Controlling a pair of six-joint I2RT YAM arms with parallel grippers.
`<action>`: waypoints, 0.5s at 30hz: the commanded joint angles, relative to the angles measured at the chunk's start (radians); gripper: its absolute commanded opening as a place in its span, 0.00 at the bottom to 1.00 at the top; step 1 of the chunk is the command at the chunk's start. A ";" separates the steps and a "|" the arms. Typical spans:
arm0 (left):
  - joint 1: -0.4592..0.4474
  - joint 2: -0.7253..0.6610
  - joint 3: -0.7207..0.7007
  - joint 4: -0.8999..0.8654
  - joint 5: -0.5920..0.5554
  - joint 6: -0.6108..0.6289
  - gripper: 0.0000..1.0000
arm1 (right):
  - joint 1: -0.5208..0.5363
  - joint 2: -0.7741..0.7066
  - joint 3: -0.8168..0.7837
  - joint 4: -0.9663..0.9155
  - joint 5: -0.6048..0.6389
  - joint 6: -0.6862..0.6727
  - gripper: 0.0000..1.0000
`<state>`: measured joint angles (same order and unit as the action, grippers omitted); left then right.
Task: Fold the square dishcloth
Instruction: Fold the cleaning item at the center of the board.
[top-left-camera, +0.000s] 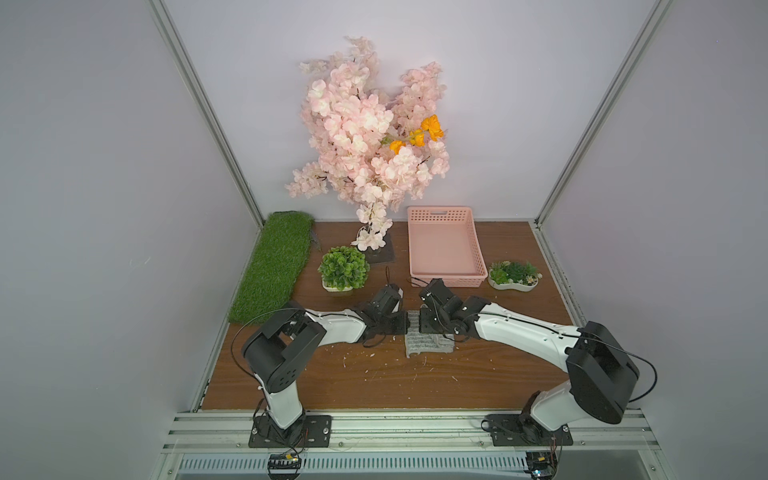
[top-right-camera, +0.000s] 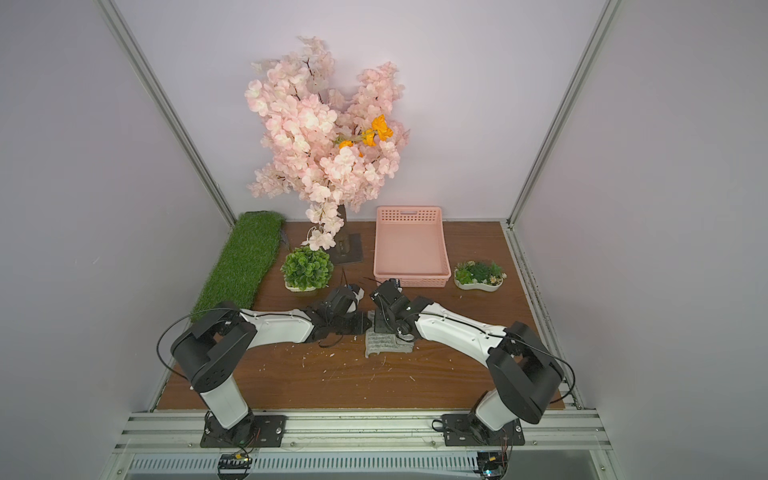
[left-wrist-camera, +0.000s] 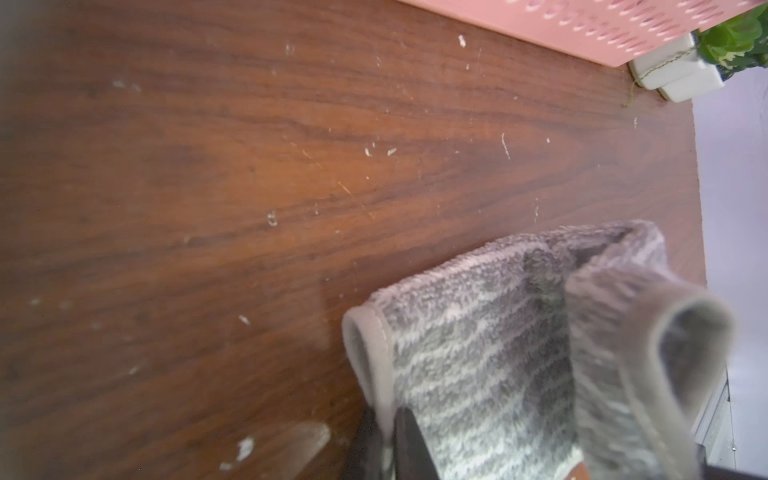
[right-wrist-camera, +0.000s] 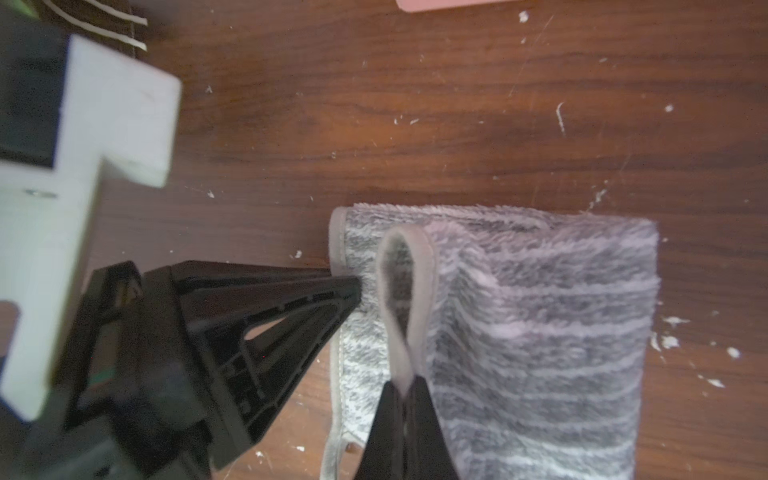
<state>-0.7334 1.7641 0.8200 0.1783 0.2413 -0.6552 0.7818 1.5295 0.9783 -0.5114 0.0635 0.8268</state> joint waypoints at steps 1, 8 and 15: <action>0.006 0.010 -0.028 -0.034 0.015 -0.003 0.12 | 0.006 0.014 0.007 0.053 -0.020 0.033 0.00; 0.007 0.012 -0.027 -0.031 0.021 0.002 0.12 | 0.007 0.045 0.005 0.102 -0.058 0.053 0.00; 0.006 0.012 -0.025 -0.033 0.022 0.004 0.11 | 0.008 0.069 0.007 0.112 -0.077 0.054 0.00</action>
<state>-0.7334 1.7641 0.8146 0.1890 0.2516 -0.6548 0.7860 1.5864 0.9783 -0.4202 -0.0002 0.8726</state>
